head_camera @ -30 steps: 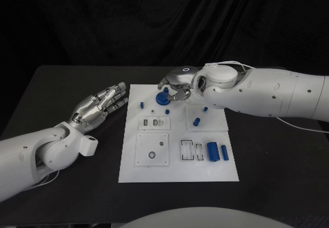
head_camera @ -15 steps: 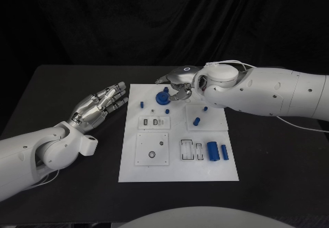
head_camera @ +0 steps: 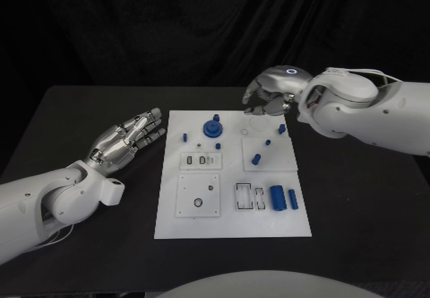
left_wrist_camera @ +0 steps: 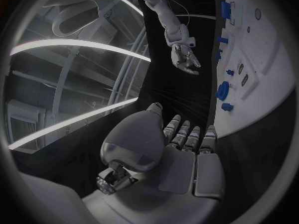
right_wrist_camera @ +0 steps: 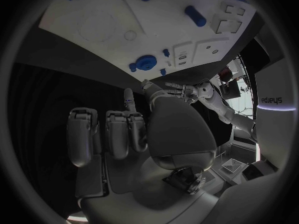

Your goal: Assemble the parts on the task board

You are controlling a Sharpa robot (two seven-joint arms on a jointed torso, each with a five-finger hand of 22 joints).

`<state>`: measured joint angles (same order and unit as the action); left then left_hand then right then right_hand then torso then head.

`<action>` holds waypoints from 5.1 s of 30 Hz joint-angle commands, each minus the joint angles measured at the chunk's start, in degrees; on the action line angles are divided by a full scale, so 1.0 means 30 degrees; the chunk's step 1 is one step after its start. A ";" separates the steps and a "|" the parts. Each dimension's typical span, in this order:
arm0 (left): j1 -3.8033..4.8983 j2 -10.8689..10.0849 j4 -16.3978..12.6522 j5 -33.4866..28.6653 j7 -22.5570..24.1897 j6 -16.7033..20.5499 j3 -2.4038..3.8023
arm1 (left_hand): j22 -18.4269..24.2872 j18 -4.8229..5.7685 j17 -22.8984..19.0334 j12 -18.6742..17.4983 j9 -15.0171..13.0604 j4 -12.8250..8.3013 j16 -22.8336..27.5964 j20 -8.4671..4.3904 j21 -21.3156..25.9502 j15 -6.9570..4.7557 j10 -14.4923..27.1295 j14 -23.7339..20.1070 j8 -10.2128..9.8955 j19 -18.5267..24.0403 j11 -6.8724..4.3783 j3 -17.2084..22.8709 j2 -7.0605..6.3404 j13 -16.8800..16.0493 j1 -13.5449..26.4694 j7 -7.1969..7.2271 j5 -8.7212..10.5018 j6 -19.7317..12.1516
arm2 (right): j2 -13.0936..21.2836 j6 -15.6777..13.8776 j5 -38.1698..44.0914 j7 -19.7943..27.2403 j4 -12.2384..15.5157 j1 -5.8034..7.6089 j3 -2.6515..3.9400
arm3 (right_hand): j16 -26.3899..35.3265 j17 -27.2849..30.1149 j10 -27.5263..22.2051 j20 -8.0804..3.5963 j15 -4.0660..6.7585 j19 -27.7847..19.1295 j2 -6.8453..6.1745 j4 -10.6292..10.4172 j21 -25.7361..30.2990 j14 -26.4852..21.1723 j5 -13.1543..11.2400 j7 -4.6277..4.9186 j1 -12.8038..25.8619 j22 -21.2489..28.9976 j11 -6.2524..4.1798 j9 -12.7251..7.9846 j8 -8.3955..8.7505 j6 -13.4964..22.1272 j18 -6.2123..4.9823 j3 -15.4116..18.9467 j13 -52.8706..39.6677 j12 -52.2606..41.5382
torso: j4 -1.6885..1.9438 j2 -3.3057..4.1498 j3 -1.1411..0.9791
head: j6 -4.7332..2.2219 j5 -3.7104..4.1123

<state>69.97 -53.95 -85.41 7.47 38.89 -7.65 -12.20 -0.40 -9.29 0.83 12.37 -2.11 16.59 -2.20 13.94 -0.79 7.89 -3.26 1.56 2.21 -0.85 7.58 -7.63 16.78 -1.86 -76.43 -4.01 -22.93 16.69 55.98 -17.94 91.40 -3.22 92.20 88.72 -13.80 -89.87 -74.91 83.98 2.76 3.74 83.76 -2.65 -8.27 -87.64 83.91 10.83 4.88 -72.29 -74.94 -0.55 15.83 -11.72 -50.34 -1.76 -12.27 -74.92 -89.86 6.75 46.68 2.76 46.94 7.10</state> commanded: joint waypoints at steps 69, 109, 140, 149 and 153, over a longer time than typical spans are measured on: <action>-0.0137 0.0189 0.0220 0.0000 0.1919 -0.0430 0.0015 | -0.0024 -0.0301 -0.0010 0.0051 -0.0020 -0.0013 -0.0004 0.0173 0.0029 0.0120 -0.0012 0.0002 0.0041 0.0038 0.0199 0.0201 0.0016 0.0002 -0.0267 -0.0154 -0.0144 -0.0031 | 0.2289 -0.0046 0.0004 -0.1833 -0.1182 -0.3052 -0.0169 | -0.0044 -0.5031 0.2008 0.0045 -0.0079 0.1122 -0.0565 -0.1321 0.0762 0.2028 0.1001 0.0128 -0.1447 -0.4301 0.0180 0.0514 0.0205 0.2048 0.0126 0.1028 -0.5025 -0.0047 | -0.0013 0.0004 0.0012 | 0.0353 0.0502; -0.0228 0.0120 0.0204 0.0000 0.1513 -0.0580 0.0015 | -0.0023 -0.0296 -0.0018 -0.0005 0.0001 -0.0012 0.0017 0.0216 0.0030 0.0175 0.0031 -0.0020 0.0005 0.0038 0.0264 0.0317 0.0028 0.0012 -0.0280 -0.0149 -0.0166 -0.0183 | 0.2634 -0.2110 0.0004 -0.1119 0.0112 -0.2686 -0.0131 | -0.0033 -0.5021 0.2008 -0.0245 0.0215 0.0978 0.0211 0.0177 0.1137 0.2025 0.2769 -0.0264 -0.2767 -0.4238 -0.0150 0.2938 -0.2404 -0.0828 0.0051 0.0295 -0.5025 -0.0047 | -0.0020 0.0000 0.0017 | 0.0479 0.0391; -0.0230 0.0294 0.0163 0.0000 0.1396 -0.0511 0.0015 | -0.0031 -0.0298 -0.0008 0.0050 -0.0013 -0.0021 -0.0011 0.0241 0.0018 0.0196 0.0017 0.0000 0.0020 0.0024 0.0276 0.0384 0.0028 0.0002 -0.0298 -0.0167 -0.0200 -0.0102 | -0.2998 -0.0195 0.1218 -0.1507 0.1953 -0.3203 -0.0116 | 0.0119 -0.4880 0.2008 0.0002 -0.0108 0.0736 0.0156 0.0209 0.1619 0.1977 0.1859 -0.0133 -0.2629 -0.4080 0.0258 0.3302 -0.2473 -0.1184 -0.0061 0.0397 -0.5025 -0.0047 | 0.0062 0.0009 0.0051 | 0.0797 -0.0244; -0.0232 0.0404 0.0244 0.0000 0.1377 -0.0589 0.0015 | -0.0031 -0.0299 -0.0008 0.0041 -0.0013 -0.0026 -0.0010 0.0249 0.0017 0.0202 0.0018 0.0000 0.0022 0.0023 0.0273 0.0411 0.0024 0.0003 -0.0307 -0.0187 -0.0212 -0.0110 | -0.3348 -0.0465 0.1821 -0.2145 0.1760 -0.3308 -0.0111 | 0.0168 -0.4835 0.2008 0.0031 -0.0131 0.0694 0.0101 0.0264 0.1703 0.1961 0.1916 -0.0102 -0.2633 -0.4051 0.0280 0.3292 -0.2401 -0.1152 -0.0083 0.0404 -0.5025 -0.0047 | 0.0062 0.0025 -0.0008 | 0.0929 -0.0212; -0.0232 0.0413 0.0258 0.0000 0.1367 -0.0601 0.0015 | -0.0031 -0.0299 -0.0008 0.0041 -0.0013 -0.0026 -0.0010 0.0249 0.0017 0.0202 0.0018 0.0000 0.0022 0.0023 0.0273 0.0411 0.0024 0.0003 -0.0307 -0.0187 -0.0212 -0.0110 | -0.3401 -0.0342 0.1874 -0.2292 0.1731 -0.3315 -0.0111 | 0.0161 -0.4842 0.2008 0.0034 -0.0134 0.0692 0.0098 0.0266 0.1707 0.1963 0.1924 -0.0097 -0.2629 -0.4049 0.0285 0.3290 -0.2390 -0.1145 -0.0085 0.0405 -0.5025 -0.0047 | 0.0012 0.0019 -0.0006 | 0.0962 -0.0230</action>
<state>69.32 -52.81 -84.57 7.48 38.90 -8.75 -12.20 -0.39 -9.30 0.84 12.36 -2.10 16.60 -2.20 14.35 -0.79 8.30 -3.25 1.55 2.21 -0.86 7.98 -6.67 16.77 -1.86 -76.89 -4.21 -23.44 16.49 45.82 -18.99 95.52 -8.01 97.40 78.93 -14.16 -89.63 -74.91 84.03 2.57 3.83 83.95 -2.20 -7.83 -82.89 83.90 16.54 5.36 -80.28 -74.90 -0.09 21.92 -18.03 -52.70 -0.91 -10.96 -74.91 -89.85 6.93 46.75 2.76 49.77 6.46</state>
